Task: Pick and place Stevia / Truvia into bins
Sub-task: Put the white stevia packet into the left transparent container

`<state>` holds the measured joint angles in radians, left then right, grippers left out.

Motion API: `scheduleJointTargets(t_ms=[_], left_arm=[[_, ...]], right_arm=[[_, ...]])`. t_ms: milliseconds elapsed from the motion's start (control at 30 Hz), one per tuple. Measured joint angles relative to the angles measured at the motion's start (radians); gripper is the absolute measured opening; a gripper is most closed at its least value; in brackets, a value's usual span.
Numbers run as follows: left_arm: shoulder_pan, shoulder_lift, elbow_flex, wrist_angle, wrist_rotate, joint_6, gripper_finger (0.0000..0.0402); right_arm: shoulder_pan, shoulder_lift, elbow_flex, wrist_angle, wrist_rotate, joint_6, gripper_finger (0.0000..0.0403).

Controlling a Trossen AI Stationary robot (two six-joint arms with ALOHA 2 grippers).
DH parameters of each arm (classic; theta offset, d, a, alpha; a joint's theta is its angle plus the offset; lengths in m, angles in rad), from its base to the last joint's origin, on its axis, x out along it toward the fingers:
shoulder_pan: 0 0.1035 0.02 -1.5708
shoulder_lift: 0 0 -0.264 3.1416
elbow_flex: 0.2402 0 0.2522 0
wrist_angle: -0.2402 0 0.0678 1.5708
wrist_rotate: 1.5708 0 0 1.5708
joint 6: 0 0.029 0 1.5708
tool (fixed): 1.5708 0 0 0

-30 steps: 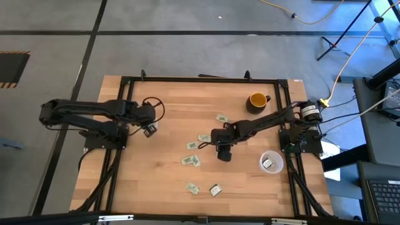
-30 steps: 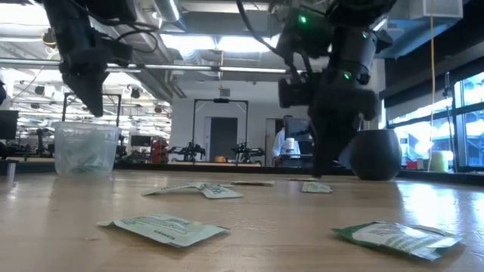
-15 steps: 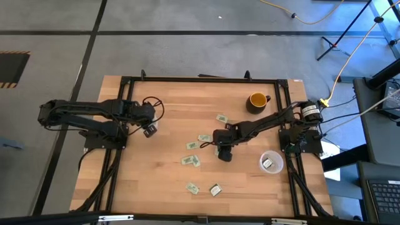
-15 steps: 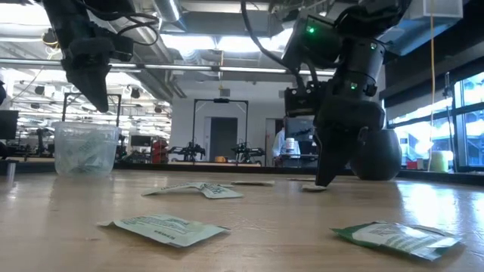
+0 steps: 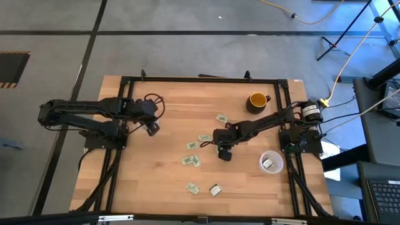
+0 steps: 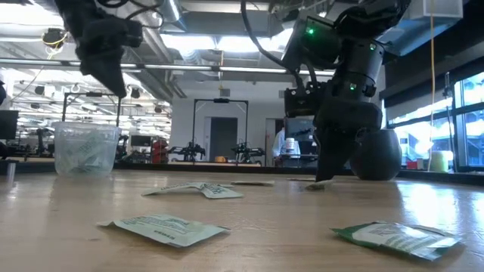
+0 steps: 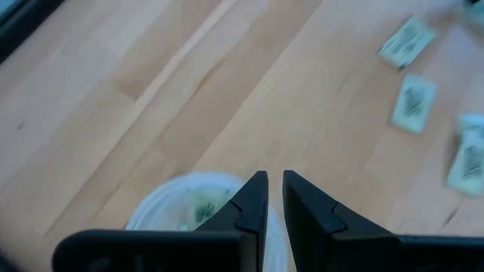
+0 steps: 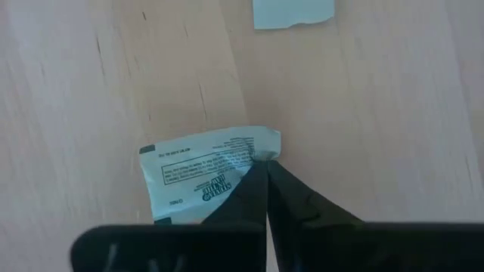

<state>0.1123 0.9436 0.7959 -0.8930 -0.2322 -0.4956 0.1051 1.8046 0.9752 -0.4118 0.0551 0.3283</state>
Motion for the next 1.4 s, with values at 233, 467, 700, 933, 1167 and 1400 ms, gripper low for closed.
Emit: scheduleJointTargets(t_ms=[233,467,700,933,1167,1400], left_arm=[[0.0,0.012,-0.005,0.175,0.047,0.036,0.0039],[0.0,0.021,-0.084,0.444,0.159,0.099,0.0041],[0.0,0.03,-0.154,0.62,0.21,0.102,0.0056],[-0.002,0.088,-0.218,0.737,0.258,0.107,0.0099],[-0.006,0.219,-0.239,1.001,0.259,-0.022,0.0136],[-0.006,0.326,-0.239,1.182,0.265,-0.078,0.0149]], right_arm=[[0.0,-0.003,-0.001,0.003,0.003,0.0,0.0003],[0.004,-0.039,0.046,-0.021,0.065,-0.054,0.0002],[0.016,-0.066,0.138,-0.018,0.332,-0.161,0.0002],[0.051,-0.066,0.222,0.02,0.522,-0.287,0.0002],[0.072,-0.066,0.233,0.151,0.581,-0.392,0.0002],[0.071,-0.066,0.233,0.18,0.581,-0.414,0.0002]])
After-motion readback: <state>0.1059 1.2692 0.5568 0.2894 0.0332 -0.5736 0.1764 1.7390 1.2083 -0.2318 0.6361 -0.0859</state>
